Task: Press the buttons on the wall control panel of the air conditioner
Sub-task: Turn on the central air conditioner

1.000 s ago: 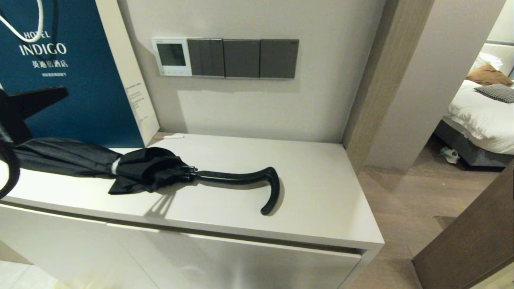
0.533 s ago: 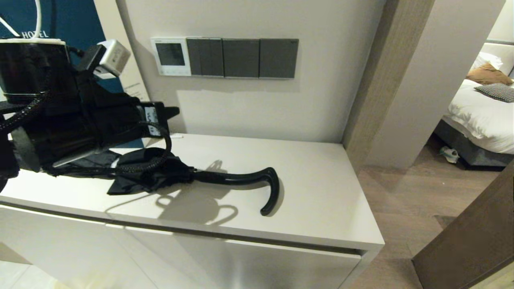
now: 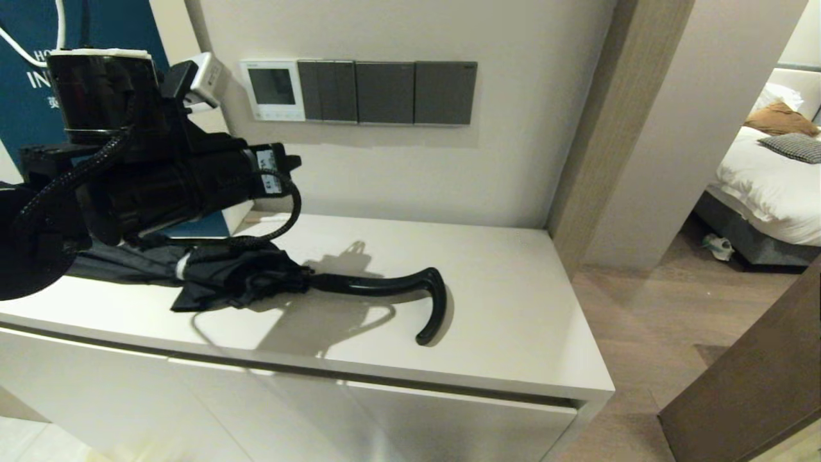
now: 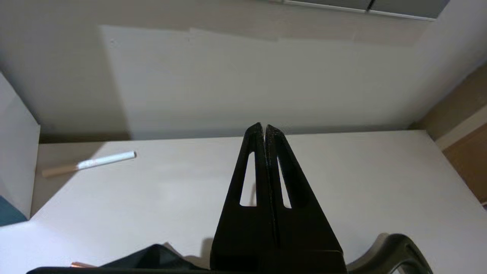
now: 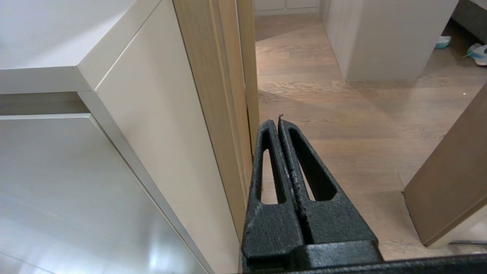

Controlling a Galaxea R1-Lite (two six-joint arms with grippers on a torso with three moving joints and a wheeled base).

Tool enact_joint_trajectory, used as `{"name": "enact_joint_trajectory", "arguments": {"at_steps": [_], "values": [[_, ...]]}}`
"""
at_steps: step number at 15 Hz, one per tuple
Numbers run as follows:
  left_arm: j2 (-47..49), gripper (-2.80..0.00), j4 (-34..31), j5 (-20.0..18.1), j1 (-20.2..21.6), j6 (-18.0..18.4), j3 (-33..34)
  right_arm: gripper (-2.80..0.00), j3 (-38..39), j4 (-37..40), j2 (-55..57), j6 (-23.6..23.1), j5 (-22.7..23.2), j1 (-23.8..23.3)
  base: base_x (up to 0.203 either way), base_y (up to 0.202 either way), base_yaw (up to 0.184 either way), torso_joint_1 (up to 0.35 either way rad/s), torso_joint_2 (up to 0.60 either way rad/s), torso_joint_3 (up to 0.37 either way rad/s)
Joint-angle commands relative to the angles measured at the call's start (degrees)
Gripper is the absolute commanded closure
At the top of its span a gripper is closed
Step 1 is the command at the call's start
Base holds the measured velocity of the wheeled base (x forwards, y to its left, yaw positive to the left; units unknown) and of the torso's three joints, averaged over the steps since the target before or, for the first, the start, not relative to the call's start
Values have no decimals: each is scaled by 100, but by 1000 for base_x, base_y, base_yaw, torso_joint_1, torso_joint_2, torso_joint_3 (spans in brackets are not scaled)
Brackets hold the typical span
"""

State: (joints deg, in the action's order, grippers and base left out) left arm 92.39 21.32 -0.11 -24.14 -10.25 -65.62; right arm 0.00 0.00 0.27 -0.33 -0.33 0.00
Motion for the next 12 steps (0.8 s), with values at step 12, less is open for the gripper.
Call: {"name": "enact_joint_trajectory", "arguments": {"at_steps": [12], "values": [[906,0,338,316,262,-44,-749,0,9,0,8,-3,-2,0,0,0,0,0,0,0]]}}
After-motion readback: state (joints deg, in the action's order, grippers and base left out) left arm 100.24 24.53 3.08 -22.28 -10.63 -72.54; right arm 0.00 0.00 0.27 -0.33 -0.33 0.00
